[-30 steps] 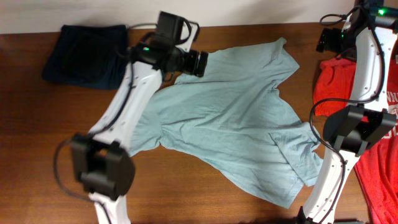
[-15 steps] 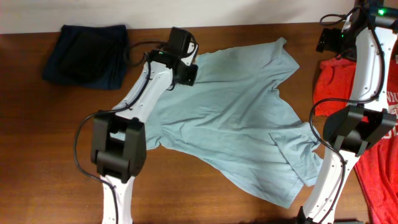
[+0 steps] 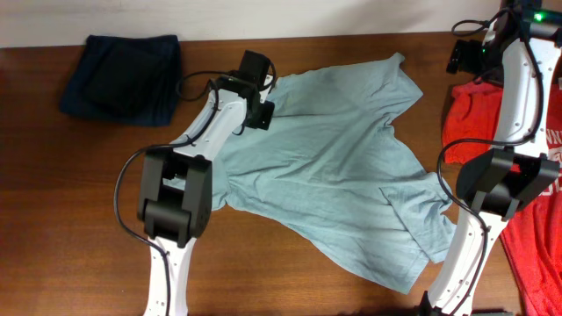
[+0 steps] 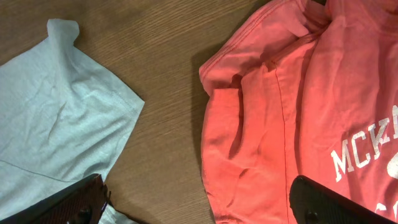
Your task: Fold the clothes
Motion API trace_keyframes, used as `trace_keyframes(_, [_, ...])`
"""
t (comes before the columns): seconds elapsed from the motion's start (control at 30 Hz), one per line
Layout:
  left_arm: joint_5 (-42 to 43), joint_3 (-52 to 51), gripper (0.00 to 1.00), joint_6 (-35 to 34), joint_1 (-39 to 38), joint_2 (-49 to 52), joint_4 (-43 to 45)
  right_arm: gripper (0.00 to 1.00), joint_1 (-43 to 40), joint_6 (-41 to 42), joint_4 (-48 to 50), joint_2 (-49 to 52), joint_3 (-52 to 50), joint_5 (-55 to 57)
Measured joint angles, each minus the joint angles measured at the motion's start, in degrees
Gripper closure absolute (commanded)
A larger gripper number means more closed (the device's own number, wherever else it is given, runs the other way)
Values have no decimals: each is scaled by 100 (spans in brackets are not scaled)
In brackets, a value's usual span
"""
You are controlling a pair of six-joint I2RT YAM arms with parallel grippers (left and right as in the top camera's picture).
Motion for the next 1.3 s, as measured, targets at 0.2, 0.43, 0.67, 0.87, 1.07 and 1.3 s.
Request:
trace_keyframes(0.2, [-125, 4, 100, 0, 7, 225, -42, 1, 0, -2, -2, 0, 0, 0])
trace_keyframes(0.43, [-382, 31, 100, -9, 273, 258, -146, 1, 0, 2, 0, 0, 0, 0])
trace_keyframes(0.67, [-474, 146, 100, -378, 872, 295, -599, 1, 0, 0, 0, 0, 0, 0])
trace_keyframes(0.87, [-581, 177, 100, -1040, 1504, 295, -1027, 1, 0, 0, 0, 0, 0, 0])
trace_keyframes(1.07, [-623, 184, 100, -1445, 1873, 295, -1252, 1, 0, 0, 0, 0, 0, 0])
trace_keyframes(1.3, [-463, 195, 100, -1561, 1906, 295, -1228, 1, 0, 0, 0, 0, 0, 0])
